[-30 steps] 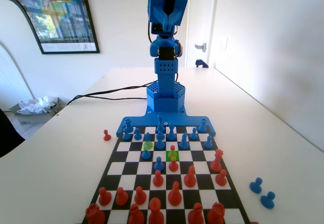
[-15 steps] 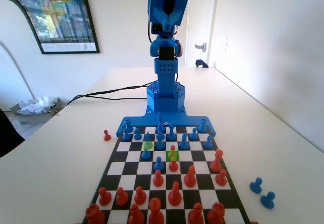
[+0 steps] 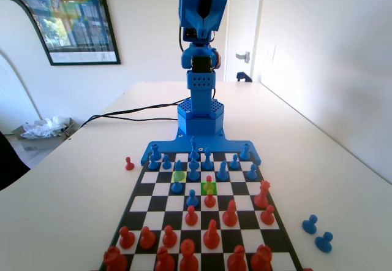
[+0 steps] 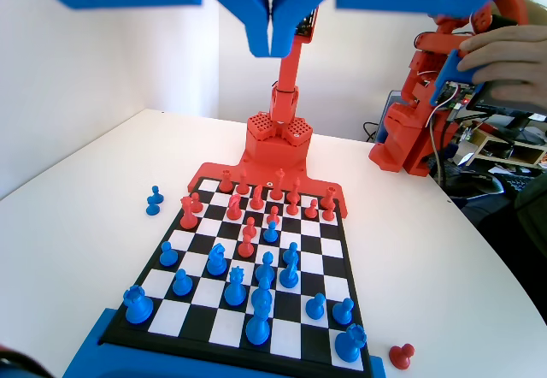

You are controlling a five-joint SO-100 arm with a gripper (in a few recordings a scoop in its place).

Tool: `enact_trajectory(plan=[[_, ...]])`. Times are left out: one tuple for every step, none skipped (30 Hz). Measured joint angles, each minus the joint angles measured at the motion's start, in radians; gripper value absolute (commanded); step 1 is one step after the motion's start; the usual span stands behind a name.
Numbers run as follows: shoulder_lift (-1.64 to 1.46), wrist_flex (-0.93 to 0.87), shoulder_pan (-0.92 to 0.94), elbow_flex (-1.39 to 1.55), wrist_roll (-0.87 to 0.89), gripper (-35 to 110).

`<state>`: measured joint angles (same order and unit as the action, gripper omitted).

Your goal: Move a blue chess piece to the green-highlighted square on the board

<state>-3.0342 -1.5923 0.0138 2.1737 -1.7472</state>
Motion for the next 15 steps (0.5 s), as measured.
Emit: enact_trajectory(plan=[[0.000,0.000,0.000,0.000,0.000,1],[0.000,0.000,0.000,0.000,0.000,1],[0.000,0.000,0.000,0.000,0.000,1],[0.000,0.000,0.000,0.000,0.000,1],[0.000,0.000,-0.002,0.000,0.002,1],[0.000,0.000,-0.006,0.000,0.009,1],[0.000,0.000,-0.008,0.000,0.018,1],[0.000,0.000,-0.008,0.000,0.025,1],[0.003,0.000,-0.008,0.000,0.029,1],[0.011,0.000,-0.011,0.000,0.048,1],[0.026,-0.005,-0.023,-0.009,0.058,1],[0.043,-0.011,-0.029,-0.031,0.063,1],[0.066,-0.020,-0.040,-0.058,0.078,1],[0.095,-0.026,-0.055,-0.094,0.103,1],[0.118,-0.029,-0.063,-0.123,0.120,1]])
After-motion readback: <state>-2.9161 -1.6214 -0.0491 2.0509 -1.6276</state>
